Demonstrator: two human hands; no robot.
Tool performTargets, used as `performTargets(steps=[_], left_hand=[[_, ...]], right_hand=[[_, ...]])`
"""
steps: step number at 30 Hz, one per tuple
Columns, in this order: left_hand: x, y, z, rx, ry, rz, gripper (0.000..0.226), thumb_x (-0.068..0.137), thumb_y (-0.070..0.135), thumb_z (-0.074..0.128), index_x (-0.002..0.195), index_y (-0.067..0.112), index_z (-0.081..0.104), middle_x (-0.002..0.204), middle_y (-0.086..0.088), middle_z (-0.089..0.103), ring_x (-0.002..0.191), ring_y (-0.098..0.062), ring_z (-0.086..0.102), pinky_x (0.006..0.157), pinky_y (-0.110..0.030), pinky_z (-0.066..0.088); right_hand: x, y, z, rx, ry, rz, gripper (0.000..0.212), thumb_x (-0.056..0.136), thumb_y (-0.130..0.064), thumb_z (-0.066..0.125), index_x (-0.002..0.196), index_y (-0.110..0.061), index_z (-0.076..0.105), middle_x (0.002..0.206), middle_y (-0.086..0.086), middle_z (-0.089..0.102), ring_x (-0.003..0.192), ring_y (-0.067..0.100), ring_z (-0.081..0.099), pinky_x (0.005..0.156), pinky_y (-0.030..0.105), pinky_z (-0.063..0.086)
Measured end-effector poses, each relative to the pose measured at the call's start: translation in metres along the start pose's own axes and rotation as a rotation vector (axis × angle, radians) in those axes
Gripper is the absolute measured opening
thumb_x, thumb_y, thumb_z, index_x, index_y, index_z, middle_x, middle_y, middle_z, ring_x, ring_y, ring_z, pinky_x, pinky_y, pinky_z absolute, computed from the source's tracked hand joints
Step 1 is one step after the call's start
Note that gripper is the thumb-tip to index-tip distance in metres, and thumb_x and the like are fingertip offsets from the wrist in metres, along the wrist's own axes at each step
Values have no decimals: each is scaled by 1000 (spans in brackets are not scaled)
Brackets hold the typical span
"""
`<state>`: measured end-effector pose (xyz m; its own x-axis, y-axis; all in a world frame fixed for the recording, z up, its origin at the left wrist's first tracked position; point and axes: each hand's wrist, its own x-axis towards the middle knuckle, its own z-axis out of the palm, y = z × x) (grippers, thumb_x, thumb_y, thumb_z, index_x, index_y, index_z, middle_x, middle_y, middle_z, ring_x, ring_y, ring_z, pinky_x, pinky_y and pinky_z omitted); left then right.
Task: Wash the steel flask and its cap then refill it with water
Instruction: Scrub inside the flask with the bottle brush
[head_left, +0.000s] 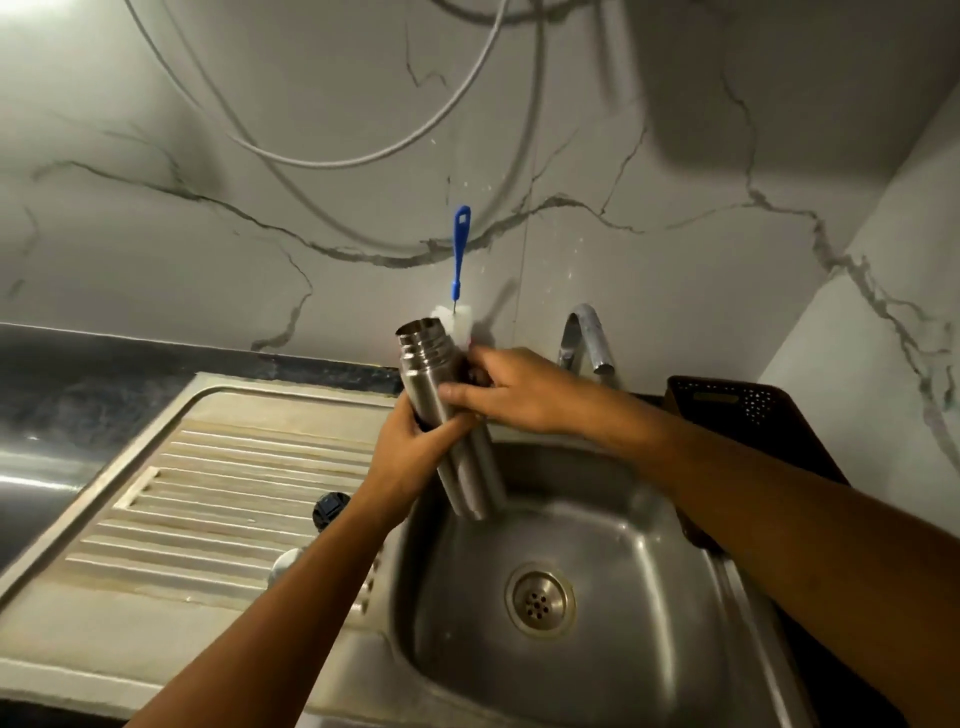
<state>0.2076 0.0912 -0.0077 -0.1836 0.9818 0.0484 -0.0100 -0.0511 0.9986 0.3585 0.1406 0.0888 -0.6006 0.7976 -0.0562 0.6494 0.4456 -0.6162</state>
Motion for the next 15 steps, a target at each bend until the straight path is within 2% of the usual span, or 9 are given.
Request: performTargets(steps=[2, 3, 6, 9, 11, 15], left_hand=[[4, -5, -6, -8, 56, -3, 50, 75, 23, 91, 119, 22, 66, 105, 1, 77, 97, -11, 74, 78, -22, 57], [6, -9, -9, -1, 80, -10, 53, 69, 22, 91, 116, 23, 66, 102, -1, 76, 95, -14, 73, 77, -23, 56], [13, -19, -16, 3, 119, -26, 52, 71, 5, 87, 110, 25, 61, 101, -6, 72, 94, -22, 70, 75, -25, 53], [19, -27, -18, 21, 123, -50, 54, 76, -4, 82, 113, 26, 57, 105, -5, 69, 97, -23, 68, 73, -23, 52], [24, -32, -20, 15, 124, -47, 59, 74, 3, 87, 121, 24, 57, 108, -3, 70, 98, -20, 69, 75, -24, 54], [33, -41, -23, 0, 139, -29, 62, 73, 20, 93, 125, 25, 60, 110, 1, 73, 97, -15, 71, 81, -28, 57]], right_hand=[[18, -10, -17, -343, 7, -65, 46, 100, -65, 42, 111, -25, 61, 99, -4, 66, 87, 12, 63, 83, 39, 55], [27, -16, -25, -493, 31, -119, 45, 102, -63, 39, 105, -24, 60, 93, -5, 63, 82, 12, 61, 77, 39, 54], [54, -41, -41, -893, 79, -353, 31, 107, -45, 43, 103, -18, 58, 102, 3, 65, 86, 21, 61, 72, 38, 50], [89, -56, -44, -1266, 59, -522, 17, 104, -25, 51, 106, -11, 61, 107, 9, 66, 92, 26, 65, 83, 41, 55], [109, -60, -44, -1457, 22, -488, 15, 98, -19, 58, 108, -9, 63, 109, 12, 68, 96, 28, 66, 90, 43, 53], [135, -56, -47, -1617, -24, -166, 23, 97, -21, 62, 117, -9, 63, 116, 14, 68, 103, 31, 64, 93, 49, 47]])
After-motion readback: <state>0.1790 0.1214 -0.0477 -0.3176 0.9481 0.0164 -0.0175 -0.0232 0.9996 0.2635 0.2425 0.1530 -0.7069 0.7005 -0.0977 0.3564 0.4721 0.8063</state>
